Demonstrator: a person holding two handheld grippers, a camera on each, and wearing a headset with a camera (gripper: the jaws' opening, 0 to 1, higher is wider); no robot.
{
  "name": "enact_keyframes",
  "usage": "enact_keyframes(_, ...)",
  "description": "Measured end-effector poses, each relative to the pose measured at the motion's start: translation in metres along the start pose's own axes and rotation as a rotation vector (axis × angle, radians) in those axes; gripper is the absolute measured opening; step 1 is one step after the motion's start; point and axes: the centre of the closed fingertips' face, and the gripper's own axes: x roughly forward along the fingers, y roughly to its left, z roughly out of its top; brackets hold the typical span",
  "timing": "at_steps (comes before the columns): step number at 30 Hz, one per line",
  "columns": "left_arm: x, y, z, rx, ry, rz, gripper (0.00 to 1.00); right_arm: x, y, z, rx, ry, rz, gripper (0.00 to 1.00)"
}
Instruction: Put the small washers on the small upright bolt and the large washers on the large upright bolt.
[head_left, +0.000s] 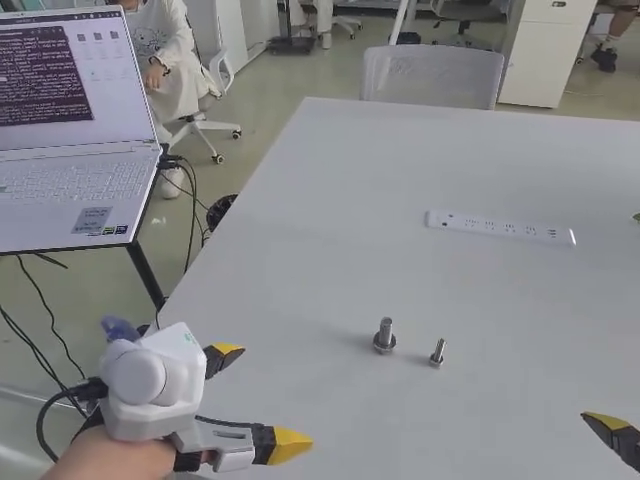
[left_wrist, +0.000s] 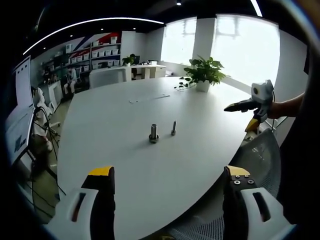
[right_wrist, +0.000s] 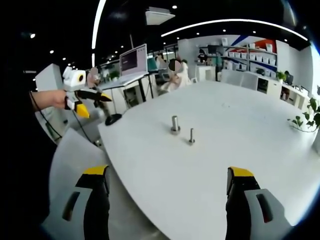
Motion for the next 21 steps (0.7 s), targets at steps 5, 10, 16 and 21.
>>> enact_keyframes(5,0.001,-0.001,-0.003,-0.004,0.005,-0.002,0.90,0.001,0.000,0.001,-0.005,-0.001,-0.001,0.98)
enact_keyframes(10,0.006,-0.003,-0.007,-0.007,0.005,-0.004,0.90,0.002,0.002,-0.003,-0.010,0.012,0.004,0.98)
enact_keyframes(16,0.009,-0.009,-0.014,-0.004,0.026,-0.020,0.91,0.003,0.005,-0.006,-0.002,0.014,0.010,0.98)
enact_keyframes(21,0.011,-0.010,-0.008,-0.007,0.006,-0.027,0.92,0.004,0.004,-0.006,-0.006,0.017,0.012,0.98)
